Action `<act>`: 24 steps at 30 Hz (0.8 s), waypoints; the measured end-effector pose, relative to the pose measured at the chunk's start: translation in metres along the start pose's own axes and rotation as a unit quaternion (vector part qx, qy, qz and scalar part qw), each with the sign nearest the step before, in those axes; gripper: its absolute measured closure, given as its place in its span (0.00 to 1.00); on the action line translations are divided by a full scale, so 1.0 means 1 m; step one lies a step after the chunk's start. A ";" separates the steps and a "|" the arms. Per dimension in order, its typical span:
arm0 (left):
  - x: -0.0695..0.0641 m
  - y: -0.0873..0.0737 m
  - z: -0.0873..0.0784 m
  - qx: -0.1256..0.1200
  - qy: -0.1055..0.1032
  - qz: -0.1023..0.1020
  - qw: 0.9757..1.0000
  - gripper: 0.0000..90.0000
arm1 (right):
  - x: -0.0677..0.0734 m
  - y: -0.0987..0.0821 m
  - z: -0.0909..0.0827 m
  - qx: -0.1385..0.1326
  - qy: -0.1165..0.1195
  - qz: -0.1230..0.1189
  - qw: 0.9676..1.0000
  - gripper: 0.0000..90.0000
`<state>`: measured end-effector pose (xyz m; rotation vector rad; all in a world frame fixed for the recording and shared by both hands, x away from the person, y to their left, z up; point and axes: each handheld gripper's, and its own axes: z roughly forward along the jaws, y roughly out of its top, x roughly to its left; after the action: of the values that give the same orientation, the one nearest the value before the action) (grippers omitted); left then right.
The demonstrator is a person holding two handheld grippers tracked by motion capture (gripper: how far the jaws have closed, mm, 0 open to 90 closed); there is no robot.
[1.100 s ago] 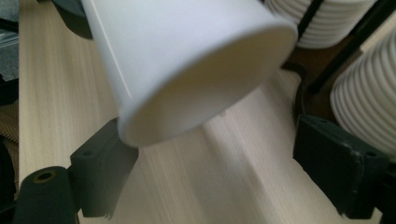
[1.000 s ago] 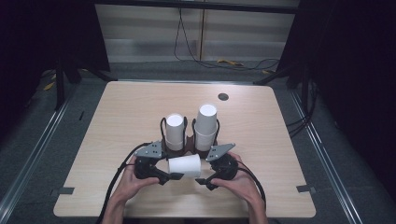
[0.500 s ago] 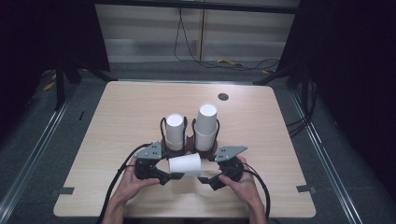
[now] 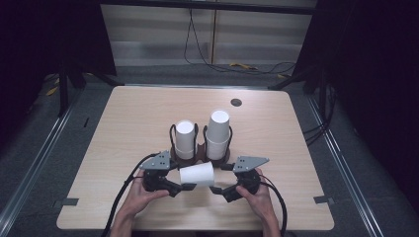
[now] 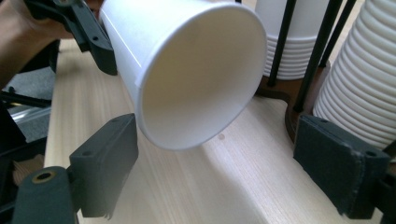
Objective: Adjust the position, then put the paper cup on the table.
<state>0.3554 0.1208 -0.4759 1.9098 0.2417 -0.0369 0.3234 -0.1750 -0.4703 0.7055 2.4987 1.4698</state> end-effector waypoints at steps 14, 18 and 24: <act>-0.001 -0.005 0.001 -0.011 -0.005 -0.002 1.000 0.36 | 0.000 0.000 0.001 -0.041 0.012 0.005 0.999 0.15; -0.003 -0.005 0.002 -0.011 -0.009 0.001 1.000 0.36 | 0.000 0.001 0.001 -0.056 0.027 0.006 0.998 0.15; -0.004 -0.004 0.003 -0.023 -0.016 0.002 1.000 0.36 | -0.001 0.003 0.002 -0.079 0.048 0.013 0.996 0.15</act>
<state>0.3507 0.1187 -0.4802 1.8627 0.2150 -0.0584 0.3260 -0.1731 -0.4690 0.6559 2.4150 1.7258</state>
